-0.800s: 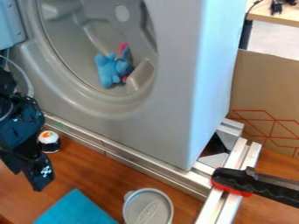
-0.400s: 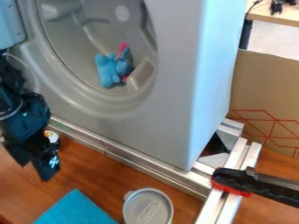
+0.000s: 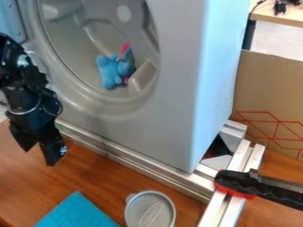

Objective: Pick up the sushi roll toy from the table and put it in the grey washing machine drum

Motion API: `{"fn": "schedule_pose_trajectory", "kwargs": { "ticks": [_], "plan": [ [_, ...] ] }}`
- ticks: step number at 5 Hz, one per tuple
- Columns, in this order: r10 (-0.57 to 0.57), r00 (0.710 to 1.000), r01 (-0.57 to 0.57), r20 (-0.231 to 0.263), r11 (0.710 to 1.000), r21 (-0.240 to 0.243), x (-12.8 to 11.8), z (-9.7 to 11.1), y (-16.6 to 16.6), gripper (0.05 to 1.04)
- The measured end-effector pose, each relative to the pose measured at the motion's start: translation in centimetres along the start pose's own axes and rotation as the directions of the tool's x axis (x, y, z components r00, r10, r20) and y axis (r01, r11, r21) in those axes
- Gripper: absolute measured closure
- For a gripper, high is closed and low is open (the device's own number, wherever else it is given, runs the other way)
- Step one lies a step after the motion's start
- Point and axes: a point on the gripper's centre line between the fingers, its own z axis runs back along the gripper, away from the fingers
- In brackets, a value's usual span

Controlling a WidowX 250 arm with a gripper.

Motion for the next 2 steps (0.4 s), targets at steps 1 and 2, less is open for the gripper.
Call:
{"fn": "schedule_pose_trajectory", "kwargs": {
  "ticks": [1,2],
  "plan": [
    [0.000,1.000,0.000,0.001,0.998,0.070,0.9,-0.7,1.1,0.082],
    [0.013,1.000,-0.013,0.000,0.994,0.108,2.2,-1.4,2.3,0.082]
  ]
}}
